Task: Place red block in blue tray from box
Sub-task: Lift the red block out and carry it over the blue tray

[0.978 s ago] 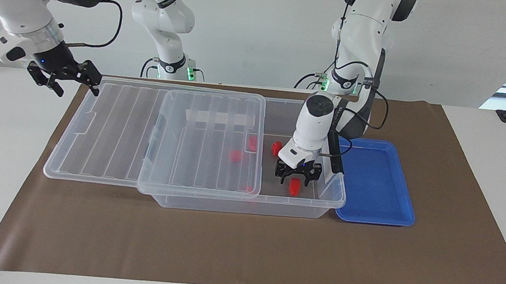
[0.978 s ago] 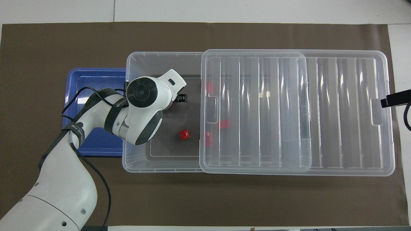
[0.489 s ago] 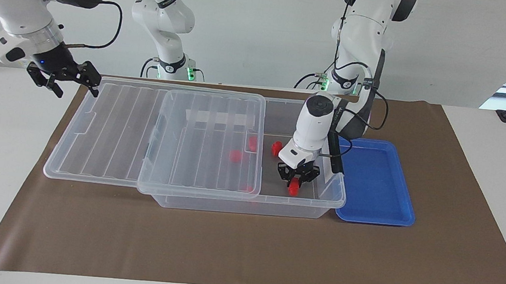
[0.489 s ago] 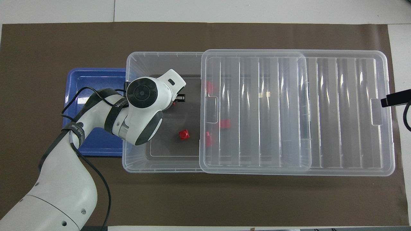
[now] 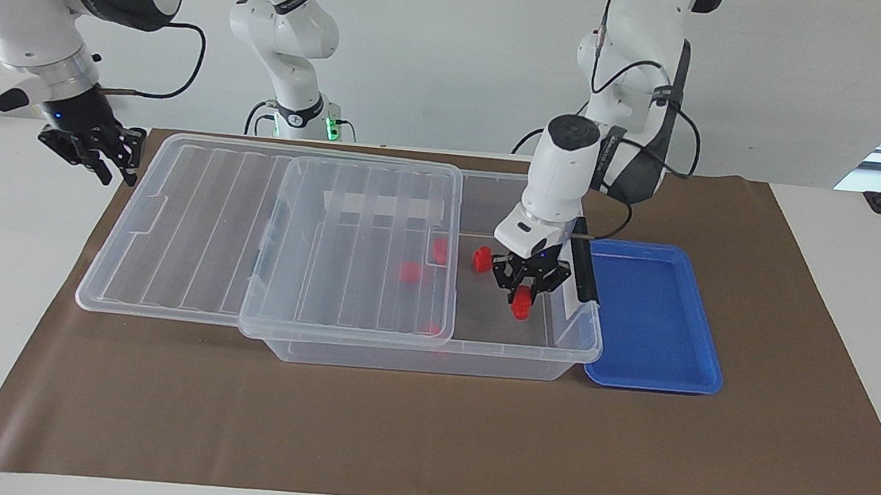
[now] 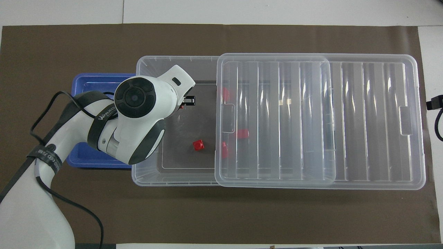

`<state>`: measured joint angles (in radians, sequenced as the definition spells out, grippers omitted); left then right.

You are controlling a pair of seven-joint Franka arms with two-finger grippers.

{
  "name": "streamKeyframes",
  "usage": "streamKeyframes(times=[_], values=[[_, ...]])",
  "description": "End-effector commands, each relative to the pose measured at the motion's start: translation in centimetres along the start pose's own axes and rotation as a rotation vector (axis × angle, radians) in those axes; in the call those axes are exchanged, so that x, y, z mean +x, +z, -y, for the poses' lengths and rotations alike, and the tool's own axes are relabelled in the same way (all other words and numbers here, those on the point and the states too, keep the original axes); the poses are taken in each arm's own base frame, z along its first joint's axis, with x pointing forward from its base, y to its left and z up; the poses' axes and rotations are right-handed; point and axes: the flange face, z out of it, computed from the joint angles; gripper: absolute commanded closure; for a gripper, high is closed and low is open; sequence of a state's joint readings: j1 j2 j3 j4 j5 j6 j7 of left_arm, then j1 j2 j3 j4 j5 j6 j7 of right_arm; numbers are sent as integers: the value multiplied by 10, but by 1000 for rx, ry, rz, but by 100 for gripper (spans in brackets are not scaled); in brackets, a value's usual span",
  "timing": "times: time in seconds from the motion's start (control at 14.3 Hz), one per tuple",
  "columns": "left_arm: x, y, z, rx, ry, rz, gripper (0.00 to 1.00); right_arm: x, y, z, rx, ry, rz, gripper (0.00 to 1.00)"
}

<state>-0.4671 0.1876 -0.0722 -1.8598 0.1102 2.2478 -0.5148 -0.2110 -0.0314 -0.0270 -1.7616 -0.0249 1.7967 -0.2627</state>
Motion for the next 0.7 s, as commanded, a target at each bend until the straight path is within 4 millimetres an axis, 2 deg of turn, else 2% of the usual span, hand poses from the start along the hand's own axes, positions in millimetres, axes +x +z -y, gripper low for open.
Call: streamKeyframes(times=[0.0,0.07,0.21,0.35,0.49,0.56,0.63], values=[[-11,-61,13,32,-22,-12,100,-8,25,-47,-16,-7,-6,100],[-15,-83,22,39,-27,-11,100,-8,34,-61,-18,-20,-6,100],[-18,-102,47,63,-47,9,100,-14,51,-81,-10,9,16,100],[-11,-97,72,64,-50,19,100,-18,71,-81,0,9,17,100],[1,-89,119,19,-83,50,100,-23,96,-69,2,-3,16,100],[6,-82,144,5,-67,64,100,-25,100,-66,-2,-8,3,100],[9,-76,160,-1,-38,57,100,-26,103,-65,-2,-10,4,100]])
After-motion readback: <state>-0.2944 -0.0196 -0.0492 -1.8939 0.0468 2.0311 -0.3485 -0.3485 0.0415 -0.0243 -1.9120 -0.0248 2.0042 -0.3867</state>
